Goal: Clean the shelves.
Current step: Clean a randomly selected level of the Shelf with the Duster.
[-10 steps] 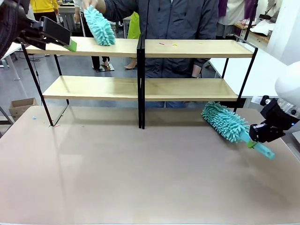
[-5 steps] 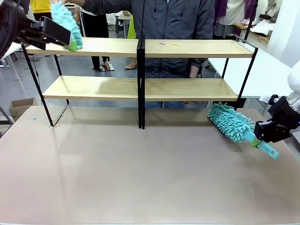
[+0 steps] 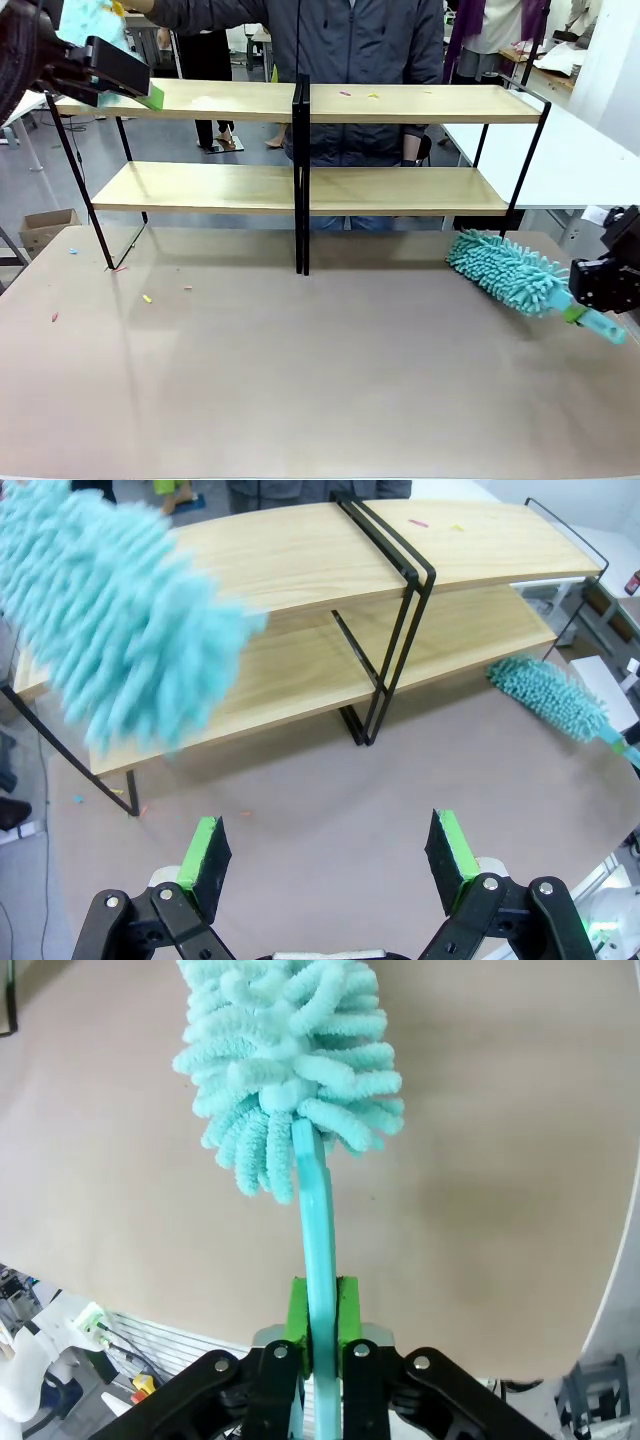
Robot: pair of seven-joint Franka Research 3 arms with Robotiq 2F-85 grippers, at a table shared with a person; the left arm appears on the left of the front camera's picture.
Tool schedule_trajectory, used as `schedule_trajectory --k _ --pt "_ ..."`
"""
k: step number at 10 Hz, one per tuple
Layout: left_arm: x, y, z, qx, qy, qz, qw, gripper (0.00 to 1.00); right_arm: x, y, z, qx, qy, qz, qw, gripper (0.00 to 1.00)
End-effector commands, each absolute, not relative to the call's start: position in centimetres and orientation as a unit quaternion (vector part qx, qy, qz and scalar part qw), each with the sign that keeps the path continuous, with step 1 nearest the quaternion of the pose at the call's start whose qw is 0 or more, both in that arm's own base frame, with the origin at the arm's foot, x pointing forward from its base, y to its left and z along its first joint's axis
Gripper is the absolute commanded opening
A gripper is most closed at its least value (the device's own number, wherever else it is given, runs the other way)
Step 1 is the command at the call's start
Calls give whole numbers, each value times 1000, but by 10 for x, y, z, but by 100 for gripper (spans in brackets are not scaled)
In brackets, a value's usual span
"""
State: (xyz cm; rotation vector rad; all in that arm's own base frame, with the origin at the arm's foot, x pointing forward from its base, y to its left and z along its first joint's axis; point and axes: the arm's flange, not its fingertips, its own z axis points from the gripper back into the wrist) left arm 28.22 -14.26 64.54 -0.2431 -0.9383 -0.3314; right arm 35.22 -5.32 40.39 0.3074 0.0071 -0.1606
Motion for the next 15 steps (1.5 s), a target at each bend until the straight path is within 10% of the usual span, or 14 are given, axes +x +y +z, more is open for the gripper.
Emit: schedule_trajectory --k 1,9,15 --pt "282 -142 645 -120 -453 -159 869 100 260 -39 371 121 19 -120 985 12" --pt "282 -142 645 -120 -453 -159 869 100 194 -108 380 205 -25 -249 946 12" --pt "282 -142 645 -120 -453 -159 869 100 217 -141 388 265 -86 -134 951 12"
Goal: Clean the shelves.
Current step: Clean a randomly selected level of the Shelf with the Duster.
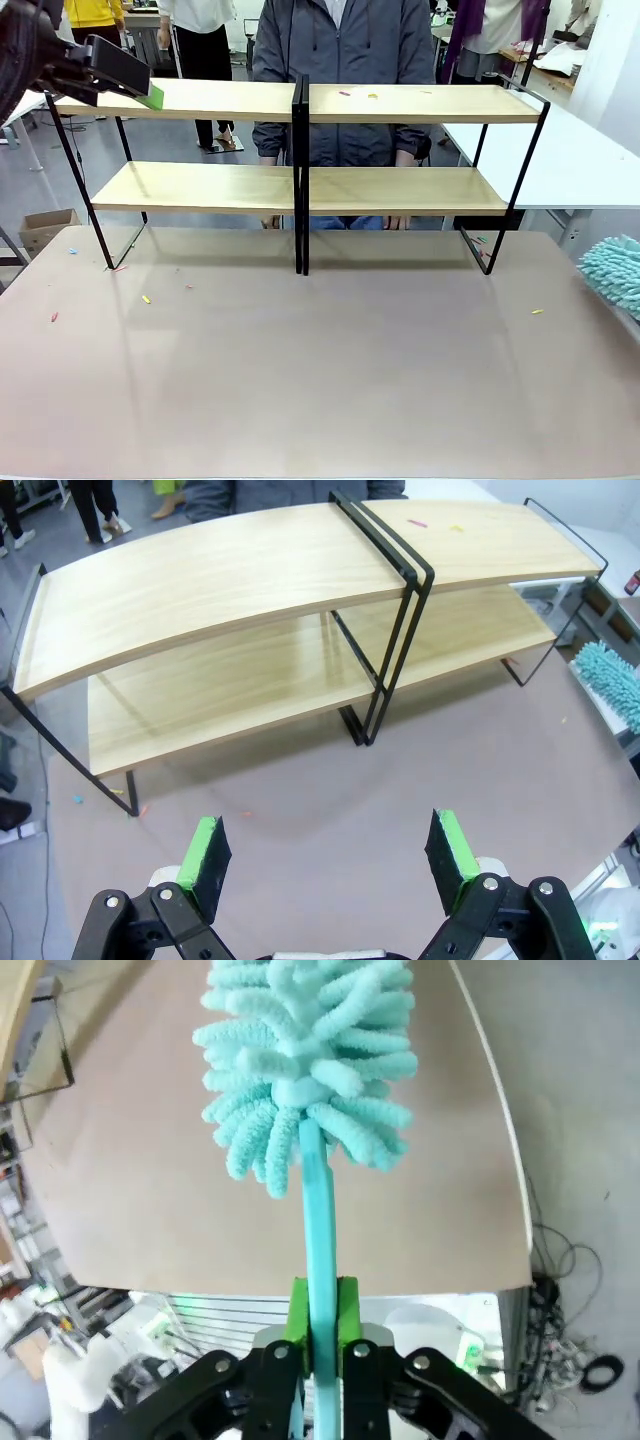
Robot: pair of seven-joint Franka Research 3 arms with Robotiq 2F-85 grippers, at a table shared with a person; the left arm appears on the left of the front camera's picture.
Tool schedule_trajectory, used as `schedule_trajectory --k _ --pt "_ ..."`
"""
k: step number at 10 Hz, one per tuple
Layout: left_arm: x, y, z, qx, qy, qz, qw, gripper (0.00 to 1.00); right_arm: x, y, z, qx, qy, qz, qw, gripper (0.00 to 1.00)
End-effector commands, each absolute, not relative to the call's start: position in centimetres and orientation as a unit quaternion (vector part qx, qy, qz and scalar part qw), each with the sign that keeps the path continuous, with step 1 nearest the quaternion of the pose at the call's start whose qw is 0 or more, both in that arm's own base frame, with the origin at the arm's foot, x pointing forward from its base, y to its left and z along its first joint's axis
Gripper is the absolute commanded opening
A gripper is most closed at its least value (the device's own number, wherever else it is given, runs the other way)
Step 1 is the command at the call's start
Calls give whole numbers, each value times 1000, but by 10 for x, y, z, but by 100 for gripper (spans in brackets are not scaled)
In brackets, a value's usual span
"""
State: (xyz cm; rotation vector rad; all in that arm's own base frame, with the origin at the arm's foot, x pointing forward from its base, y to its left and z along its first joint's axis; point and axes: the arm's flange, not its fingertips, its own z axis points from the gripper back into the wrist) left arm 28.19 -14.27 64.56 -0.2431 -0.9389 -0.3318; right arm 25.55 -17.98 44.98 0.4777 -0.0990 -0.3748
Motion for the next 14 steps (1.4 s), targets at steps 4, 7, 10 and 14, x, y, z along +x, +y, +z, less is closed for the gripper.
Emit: schedule_trajectory --k 4,7,10,14 --pt "282 -142 645 -120 -453 -159 869 100 206 -218 443 417 -308 269 812 12" --pt "282 -142 645 -120 -453 -159 869 100 192 -246 447 425 -469 351 690 12" --pt "282 -142 645 -120 -453 -159 869 100 181 -250 438 398 -538 407 622 12" --pt "282 -142 645 -120 -453 -159 869 100 172 -240 442 351 -513 347 703 12"
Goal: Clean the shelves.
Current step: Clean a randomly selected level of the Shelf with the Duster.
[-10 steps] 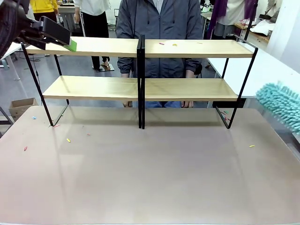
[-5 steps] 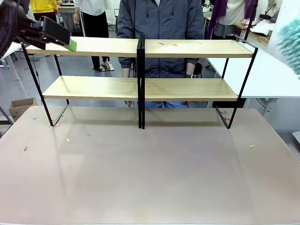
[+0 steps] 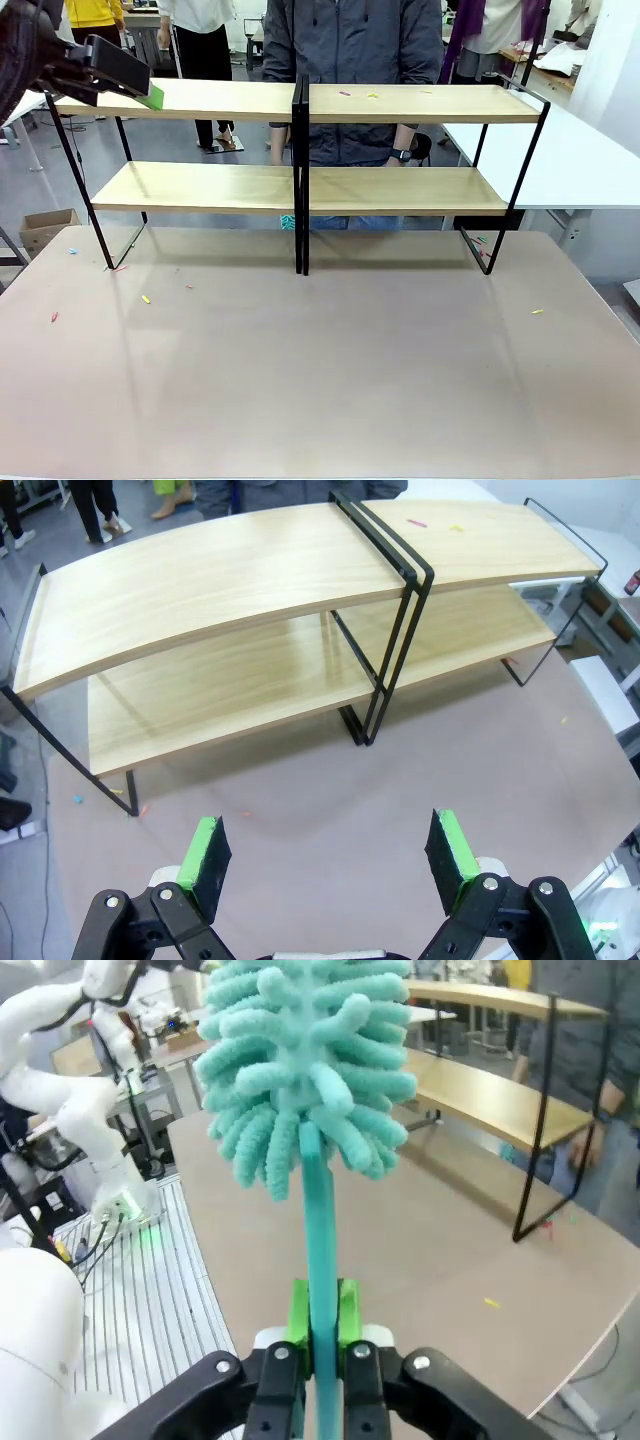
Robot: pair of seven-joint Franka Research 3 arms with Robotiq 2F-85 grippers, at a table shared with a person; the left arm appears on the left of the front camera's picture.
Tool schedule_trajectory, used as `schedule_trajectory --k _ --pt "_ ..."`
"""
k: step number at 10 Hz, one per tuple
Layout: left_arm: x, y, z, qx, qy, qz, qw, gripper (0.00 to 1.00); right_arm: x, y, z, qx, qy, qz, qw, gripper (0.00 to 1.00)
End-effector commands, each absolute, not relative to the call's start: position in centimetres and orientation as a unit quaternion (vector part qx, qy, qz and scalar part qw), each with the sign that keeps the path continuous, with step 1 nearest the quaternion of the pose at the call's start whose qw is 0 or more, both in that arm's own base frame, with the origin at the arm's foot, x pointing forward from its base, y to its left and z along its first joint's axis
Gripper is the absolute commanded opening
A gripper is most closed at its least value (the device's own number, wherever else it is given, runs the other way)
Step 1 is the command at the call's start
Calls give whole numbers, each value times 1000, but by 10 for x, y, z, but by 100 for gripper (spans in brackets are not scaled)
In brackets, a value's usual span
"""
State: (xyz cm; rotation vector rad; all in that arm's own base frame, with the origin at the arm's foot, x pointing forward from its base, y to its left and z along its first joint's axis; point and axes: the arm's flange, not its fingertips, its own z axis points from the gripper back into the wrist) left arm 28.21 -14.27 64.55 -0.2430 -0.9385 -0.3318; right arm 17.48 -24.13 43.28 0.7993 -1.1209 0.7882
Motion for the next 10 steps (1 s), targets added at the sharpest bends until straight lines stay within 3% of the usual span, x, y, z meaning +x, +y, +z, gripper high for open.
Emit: schedule_trajectory --k 1,10 --pt "282 -142 645 -120 -453 -159 869 100 172 -240 442 351 -513 347 703 12" --pt "282 -142 645 -120 -453 -159 869 100 172 -240 442 351 -513 347 703 12"
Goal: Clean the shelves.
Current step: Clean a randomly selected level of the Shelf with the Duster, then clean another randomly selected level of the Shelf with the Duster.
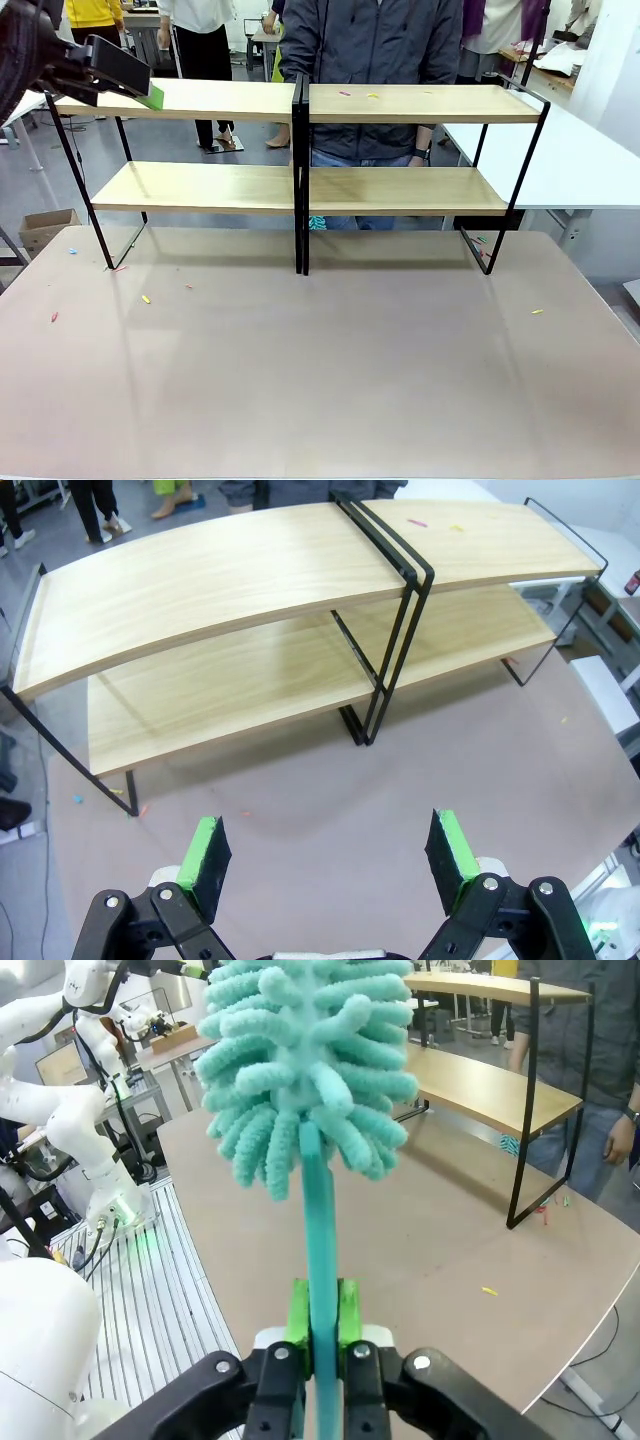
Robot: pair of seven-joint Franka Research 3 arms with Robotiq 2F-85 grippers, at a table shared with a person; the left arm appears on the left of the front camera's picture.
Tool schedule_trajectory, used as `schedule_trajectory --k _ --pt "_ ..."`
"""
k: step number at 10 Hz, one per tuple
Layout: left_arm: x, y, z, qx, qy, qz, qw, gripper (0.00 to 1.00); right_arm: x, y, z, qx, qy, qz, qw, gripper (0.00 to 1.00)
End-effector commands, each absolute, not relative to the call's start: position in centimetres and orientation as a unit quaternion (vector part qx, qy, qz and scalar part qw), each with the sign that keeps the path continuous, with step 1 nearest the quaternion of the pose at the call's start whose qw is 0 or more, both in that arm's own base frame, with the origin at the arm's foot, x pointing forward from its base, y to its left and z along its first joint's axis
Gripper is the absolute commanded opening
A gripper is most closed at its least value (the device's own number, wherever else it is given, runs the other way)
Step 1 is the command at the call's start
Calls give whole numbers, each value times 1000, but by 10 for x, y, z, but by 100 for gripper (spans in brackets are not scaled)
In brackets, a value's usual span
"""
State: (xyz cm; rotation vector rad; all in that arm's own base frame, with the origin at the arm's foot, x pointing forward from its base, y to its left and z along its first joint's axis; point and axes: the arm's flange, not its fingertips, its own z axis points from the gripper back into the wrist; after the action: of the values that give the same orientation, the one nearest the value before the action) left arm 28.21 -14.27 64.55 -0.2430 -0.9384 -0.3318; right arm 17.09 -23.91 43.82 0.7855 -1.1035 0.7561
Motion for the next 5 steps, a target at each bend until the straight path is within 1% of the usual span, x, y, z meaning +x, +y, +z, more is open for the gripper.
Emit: schedule_trajectory --k 1,5 --pt "282 -142 645 -120 -453 -159 869 100 172 -240 442 351 -513 347 703 12" --pt "282 -142 645 -120 -453 -159 869 100 172 -240 442 351 -513 347 703 12"
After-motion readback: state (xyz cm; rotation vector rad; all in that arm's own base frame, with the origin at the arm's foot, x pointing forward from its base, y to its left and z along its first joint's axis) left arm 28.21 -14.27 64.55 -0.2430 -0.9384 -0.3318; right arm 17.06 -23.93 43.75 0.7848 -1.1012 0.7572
